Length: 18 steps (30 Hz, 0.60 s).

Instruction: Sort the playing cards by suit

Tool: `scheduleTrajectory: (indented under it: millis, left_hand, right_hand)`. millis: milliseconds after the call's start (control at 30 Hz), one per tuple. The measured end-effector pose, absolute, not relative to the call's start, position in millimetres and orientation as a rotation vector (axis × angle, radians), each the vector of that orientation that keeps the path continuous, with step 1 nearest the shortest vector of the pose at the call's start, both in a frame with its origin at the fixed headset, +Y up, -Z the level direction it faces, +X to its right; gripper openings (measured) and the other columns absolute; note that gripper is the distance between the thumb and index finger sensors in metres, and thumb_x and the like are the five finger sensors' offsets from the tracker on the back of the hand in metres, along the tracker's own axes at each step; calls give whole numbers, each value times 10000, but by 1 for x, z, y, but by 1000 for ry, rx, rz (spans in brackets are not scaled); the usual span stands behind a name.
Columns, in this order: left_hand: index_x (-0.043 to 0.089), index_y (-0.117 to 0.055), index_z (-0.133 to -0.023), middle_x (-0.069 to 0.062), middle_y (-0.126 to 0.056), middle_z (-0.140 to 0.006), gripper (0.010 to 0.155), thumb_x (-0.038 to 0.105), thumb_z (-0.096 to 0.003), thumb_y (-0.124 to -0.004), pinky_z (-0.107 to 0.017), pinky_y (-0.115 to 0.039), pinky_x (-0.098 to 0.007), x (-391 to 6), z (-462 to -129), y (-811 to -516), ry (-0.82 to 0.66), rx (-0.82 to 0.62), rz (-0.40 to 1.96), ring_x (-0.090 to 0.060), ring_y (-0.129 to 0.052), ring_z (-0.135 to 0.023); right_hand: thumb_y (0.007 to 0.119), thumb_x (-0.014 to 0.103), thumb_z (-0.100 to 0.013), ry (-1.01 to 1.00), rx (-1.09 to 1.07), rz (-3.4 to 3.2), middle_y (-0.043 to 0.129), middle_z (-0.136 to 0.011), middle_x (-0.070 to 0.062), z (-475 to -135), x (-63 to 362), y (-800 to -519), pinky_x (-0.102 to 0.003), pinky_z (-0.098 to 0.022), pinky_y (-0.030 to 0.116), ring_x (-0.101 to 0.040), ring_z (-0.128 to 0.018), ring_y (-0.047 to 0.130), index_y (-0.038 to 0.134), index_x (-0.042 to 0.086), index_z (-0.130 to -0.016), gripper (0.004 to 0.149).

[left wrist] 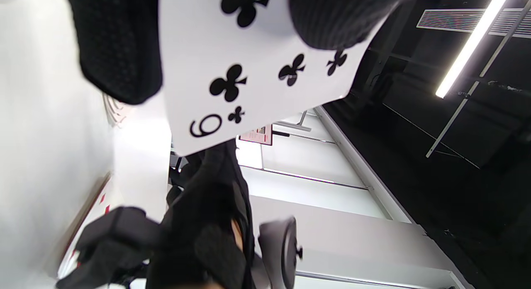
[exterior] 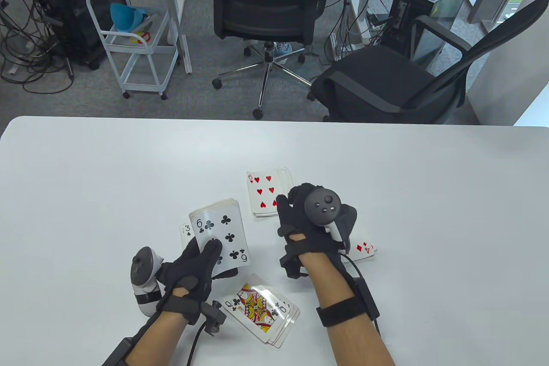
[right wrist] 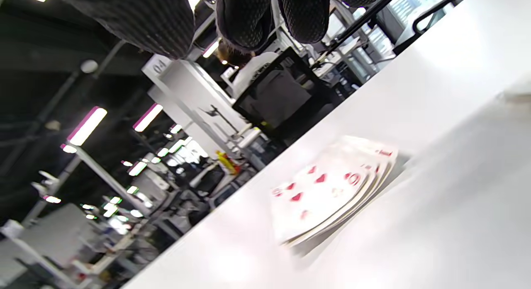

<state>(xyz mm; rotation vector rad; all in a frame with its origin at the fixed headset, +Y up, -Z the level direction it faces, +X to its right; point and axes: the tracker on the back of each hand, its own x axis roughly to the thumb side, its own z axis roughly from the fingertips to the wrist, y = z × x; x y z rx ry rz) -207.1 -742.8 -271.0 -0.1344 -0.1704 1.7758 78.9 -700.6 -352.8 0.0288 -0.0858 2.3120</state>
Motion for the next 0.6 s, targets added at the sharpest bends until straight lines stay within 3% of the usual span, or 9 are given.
scheduleTrajectory:
  millis: [267, 600]
  left_hand:
    - [219, -610, -1029, -46, -822, -970, 552, 427, -543, -770, -468, -949, -409, -207, -273, -746, -156, -140, 1738, -311, -962, -796]
    - [203, -553, -1046, -57, -767, -1005, 567, 367, -551, -774, -502, -930, -415, -200, -274, -752, -160, -193, 1714, -319, -924, -835]
  right_hand:
    - [722, 500, -569, -77, 273, 2164, 495, -1081, -244, -316, 64, -705, -743, -658, 267, -528, -1023, 305, 672, 100, -913, 529]
    - [724, 513, -559, -146, 351, 2107, 560, -1061, -233, -306, 62, -713, -744, -659, 300, -525, -1016, 382, 718, 103, -880, 521]
